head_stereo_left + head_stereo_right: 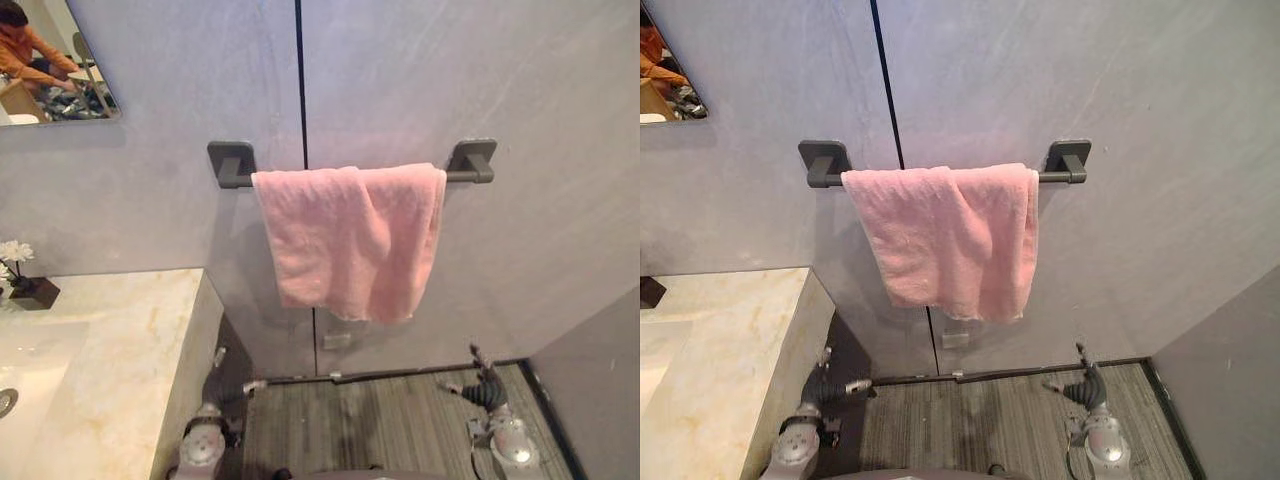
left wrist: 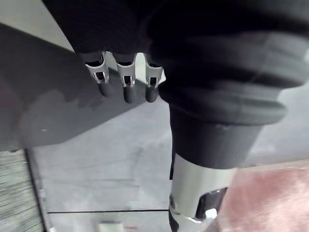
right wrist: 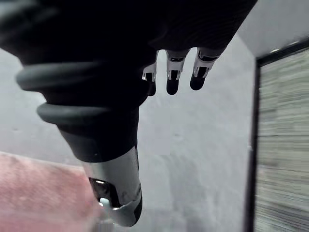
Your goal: Organize washtable
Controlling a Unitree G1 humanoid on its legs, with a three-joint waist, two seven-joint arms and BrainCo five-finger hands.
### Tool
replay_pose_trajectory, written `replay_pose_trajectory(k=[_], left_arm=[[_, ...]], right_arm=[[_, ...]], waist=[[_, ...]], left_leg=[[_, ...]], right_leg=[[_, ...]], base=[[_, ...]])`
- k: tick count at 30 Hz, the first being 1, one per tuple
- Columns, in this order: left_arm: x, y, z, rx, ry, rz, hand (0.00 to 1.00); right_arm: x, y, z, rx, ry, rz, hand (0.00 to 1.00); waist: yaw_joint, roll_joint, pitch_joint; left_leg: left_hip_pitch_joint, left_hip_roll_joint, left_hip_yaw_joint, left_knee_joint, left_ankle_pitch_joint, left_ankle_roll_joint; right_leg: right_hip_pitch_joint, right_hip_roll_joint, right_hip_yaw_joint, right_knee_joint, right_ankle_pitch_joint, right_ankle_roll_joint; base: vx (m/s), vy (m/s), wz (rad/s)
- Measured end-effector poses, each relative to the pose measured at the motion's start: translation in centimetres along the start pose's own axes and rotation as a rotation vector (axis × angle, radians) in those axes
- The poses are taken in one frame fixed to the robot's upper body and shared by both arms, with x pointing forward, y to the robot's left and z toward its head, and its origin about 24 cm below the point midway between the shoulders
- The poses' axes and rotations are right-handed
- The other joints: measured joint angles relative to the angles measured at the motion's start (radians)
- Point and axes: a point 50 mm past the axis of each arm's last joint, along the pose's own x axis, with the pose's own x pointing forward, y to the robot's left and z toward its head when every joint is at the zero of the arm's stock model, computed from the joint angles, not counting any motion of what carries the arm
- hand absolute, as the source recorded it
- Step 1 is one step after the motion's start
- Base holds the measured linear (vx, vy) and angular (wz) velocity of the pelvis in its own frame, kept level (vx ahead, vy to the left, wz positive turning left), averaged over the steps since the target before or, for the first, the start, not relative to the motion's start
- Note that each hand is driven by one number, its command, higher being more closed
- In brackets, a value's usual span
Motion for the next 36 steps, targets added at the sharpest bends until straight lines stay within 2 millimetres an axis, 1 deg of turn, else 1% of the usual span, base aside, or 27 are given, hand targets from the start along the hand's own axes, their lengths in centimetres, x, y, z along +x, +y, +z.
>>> replay_pose_trajectory(k=[3,6,9,10,11,12,15,17,18,19,20,21,22,23,24,25,26,27,28,29,30,31,32,33,34,35,36], left_arm=[[-1.0,-0.2,-2.4,0.004,0.097,-0.012,0.0],[-1.7,-0.4,-4.2,-0.009,0.177,-0.025,0.0],[-2.4,-0.7,-5.6,-0.009,0.237,-0.035,0.0],[-2.5,-0.8,-5.8,-0.013,0.247,-0.036,0.0],[-2.7,-0.9,-5.9,-0.027,0.253,-0.033,0.0],[-2.7,-0.9,-5.9,-0.032,0.254,-0.031,0.0],[-2.5,-1.0,-5.7,-0.037,0.244,-0.028,0.0],[-1.8,-1.0,-4.8,-0.052,0.212,-0.024,0.0],[-1.6,-1.0,-4.4,-0.057,0.199,-0.023,0.0],[-1.0,-1.1,-3.2,-0.076,0.155,-0.015,0.0],[-0.6,-0.9,-2.4,-0.085,0.121,-0.005,0.0],[-0.3,-0.8,-1.9,-0.086,0.101,-0.003,0.0],[0.0,-0.7,-1.2,-0.09,0.072,0.003,0.0],[0.1,-0.4,-0.9,-0.095,0.06,0.016,0.0],[0.1,-0.3,-0.9,-0.099,0.058,0.034,0.0],[0.1,-0.3,-0.9,-0.103,0.059,0.038,0.0],[0.0,-0.4,-1.1,-0.121,0.071,0.051,0.0],[-0.2,-1.0,-1.2,-0.145,0.08,0.057,0.0],[-0.3,-1.4,-1.0,-0.156,0.077,0.053,0.0],[-0.3,-2.2,-0.6,-0.176,0.064,0.037,0.0],[-0.3,-2.9,0.0,-0.192,0.047,0.022,0.0],[-0.2,-3.2,0.2,-0.196,0.041,0.01,0.0],[-0.1,-3.5,0.6,-0.193,0.029,-0.006,0.0],[-0.1,-3.5,0.7,-0.196,0.024,-0.007,0.0],[-0.2,-3.4,0.9,-0.197,0.011,-0.003,0.0],[-0.1,-3.2,1.4,-0.193,-0.011,-0.003,0.0],[-0.1,-3.1,1.6,-0.192,-0.022,-0.001,0.0]], right_arm=[[-0.7,0.9,-2.3,-0.038,0.097,0.048,0.0],[-1.4,1.2,-4.4,-0.043,0.198,0.074,0.0],[-1.8,1.4,-5.2,-0.05,0.234,0.089,0.0],[-1.9,1.5,-5.4,-0.051,0.243,0.092,0.0],[-2.0,1.5,-5.5,-0.051,0.248,0.093,0.0],[-1.9,1.6,-5.4,-0.052,0.246,0.094,0.0],[-1.2,2.1,-4.4,-0.066,0.207,0.109,0.0],[-0.3,2.7,-2.6,-0.064,0.14,0.111,0.0],[-0.2,2.8,-2.2,-0.063,0.125,0.112,0.0],[-0.1,3.1,-1.8,-0.053,0.112,0.114,0.0],[-0.1,3.4,-1.4,-0.046,0.098,0.117,0.0],[-0.3,3.6,-1.4,-0.044,0.095,0.121,0.0],[-1.0,4.0,-1.7,-0.043,0.097,0.136,0.0],[-1.1,4.3,-1.5,-0.035,0.09,0.144,0.0],[-1.1,4.5,-1.1,-0.025,0.074,0.14,0.0],[-1.0,4.4,-0.8,-0.022,0.06,0.135,0.0],[-0.5,4.2,-0.1,-0.023,0.037,0.12,0.0],[-0.3,3.9,0.1,-0.017,0.031,0.103,0.0],[-0.2,3.8,0.2,-0.009,0.027,0.098,0.0],[0.0,3.6,0.8,0.007,0.001,0.081,0.0],[0.5,3.3,1.3,0.0,-0.017,0.073,0.0],[0.6,3.3,1.4,-0.003,-0.015,0.072,0.0],[0.8,3.7,1.3,0.011,0.0,0.069,0.0],[0.7,3.6,1.1,0.014,0.007,0.065,0.0],[0.5,3.7,0.9,0.026,0.015,0.064,0.0],[0.5,3.8,0.9,0.039,0.017,0.064,0.0],[0.4,3.8,0.8,0.039,0.021,0.064,0.0]], waist=[[0.0,0.002,0.0],[0.005,0.006,0.002],[0.007,0.01,0.008],[0.01,0.017,0.013],[0.024,0.014,0.015],[0.033,0.014,0.02],[0.034,0.01,0.03],[0.045,0.013,0.071],[0.045,0.015,0.08],[0.05,0.02,0.093],[0.054,0.019,0.095],[0.054,0.019,0.096],[0.054,0.006,0.088],[0.059,-0.007,0.085],[0.075,-0.02,0.078],[0.086,-0.03,0.075],[0.1,-0.03,0.083],[0.115,-0.014,0.086],[0.124,-0.01,0.082],[0.141,-0.004,0.082],[0.136,0.025,0.093],[0.132,0.022,0.107],[0.124,0.024,0.114],[0.117,0.018,0.118],[0.105,-0.001,0.126],[0.103,0.001,0.122],[0.104,-0.001,0.122]], left_leg=[[0.006,0.001,0.007,0.0,-0.004,-0.004],[0.014,0.002,0.014,-0.005,-0.007,-0.005],[0.021,0.001,0.027,-0.003,-0.02,-0.003],[0.022,0.001,0.034,0.001,-0.024,-0.003],[0.019,0.002,0.039,0.005,-0.028,-0.001],[-0.007,0.002,0.042,0.034,-0.042,-0.001],[-0.085,0.008,0.048,0.138,-0.077,0.002],[-0.18,0.027,0.066,0.273,-0.128,0.011],[-0.202,0.032,0.066,0.303,-0.14,0.012],[-0.254,0.048,0.05,0.36,-0.159,0.023],[-0.275,0.051,0.035,0.382,-0.16,0.025],[-0.289,0.048,0.016,0.399,-0.161,0.026],[-0.312,0.035,-0.032,0.433,-0.16,0.025],[-0.338,0.03,-0.047,0.467,-0.159,0.025],[-0.372,0.03,-0.05,0.511,-0.159,0.024],[-0.39,0.032,-0.057,0.531,-0.158,0.023],[-0.41,0.045,-0.071,0.547,-0.139,-0.002],[-0.405,0.064,-0.074,0.509,-0.108,-0.023],[-0.406,0.073,-0.074,0.484,-0.083,-0.032],[-0.435,0.085,-0.09,0.429,-0.019,-0.049],[-0.456,0.107,-0.119,0.371,0.036,-0.068],[-0.454,0.117,-0.129,0.322,0.056,-0.069],[-0.459,0.127,-0.112,0.339,0.051,-0.067],[-0.464,0.126,-0.106,0.385,0.044,-0.066],[-0.475,0.12,-0.076,0.512,-0.015,-0.057],[-0.472,0.131,-0.039,0.628,-0.092,-0.039],[-0.466,0.14,-0.017,0.662,-0.117,-0.032]], right_leg=[[0.002,0.0,0.006,0.003,-0.003,0.004],[0.001,0.0,0.013,0.015,-0.011,0.0],[-0.003,0.0,0.028,0.04,-0.032,0.002],[-0.005,0.0,0.031,0.044,-0.034,0.002],[-0.021,0.0,0.045,0.059,-0.039,0.003],[-0.042,-0.001,0.058,0.075,-0.045,0.008],[-0.116,-0.004,0.07,0.146,-0.059,0.014],[-0.202,-0.004,0.085,0.255,-0.085,0.015],[-0.218,-0.006,0.086,0.279,-0.094,0.017],[-0.247,-0.003,0.087,0.339,-0.123,0.034],[-0.288,-0.007,0.09,0.483,-0.18,0.03],[-0.306,-0.014,0.094,0.596,-0.215,0.038],[-0.304,-0.034,0.114,0.762,-0.258,0.062],[-0.286,-0.045,0.137,0.827,-0.275,0.082],[-0.258,-0.058,0.165,0.839,-0.295,0.1],[-0.236,-0.057,0.179,0.816,-0.326,0.114],[-0.197,-0.032,0.179,0.751,-0.38,0.092],[-0.168,-0.01,0.168,0.684,-0.401,0.063],[-0.158,0.0,0.16,0.648,-0.415,0.047],[-0.164,0.026,0.121,0.59,-0.449,-0.001],[-0.184,0.055,0.084,0.572,-0.44,-0.046],[-0.197,0.067,0.051,0.563,-0.426,-0.068],[-0.208,0.067,-0.009,0.558,-0.403,-0.106],[-0.209,0.06,-0.029,0.554,-0.398,-0.112],[-0.206,0.049,-0.071,0.529,-0.376,-0.119],[-0.201,0.045,-0.102,0.486,-0.338,-0.128],[-0.202,0.043,-0.114,0.472,-0.323,-0.13]], base=[[-0.04,-0.002,-0.05],[-0.04,0.0,-0.05],[-0.05,0.018,-0.09],[-0.02,0.022,-0.2],[-0.01,0.03,-0.24],[-0.01,0.024,-0.2],[-0.01,-0.001,-0.13],[-0.03,-0.016,-0.22],[-0.09,0.018,0.07],[-0.07,0.01,0.31],[-0.07,-0.006,0.53],[-0.01,-0.074,0.93],[0.02,-0.144,1.03],[0.0,-0.229,0.99],[-0.02,-0.236,0.51],[-0.21,-0.351,0.44],[-0.23,-0.301,0.36],[-0.26,-0.297,0.32],[-0.32,-0.306,0.3],[-0.37,-0.325,0.53],[-0.4,-0.315,0.72],[-0.43,-0.221,0.98],[-0.33,-0.151,0.85],[-0.41,-0.226,1.1],[-0.25,-0.151,1.01],[-0.29,-0.156,0.9],[-0.19,-0.043,0.76]])
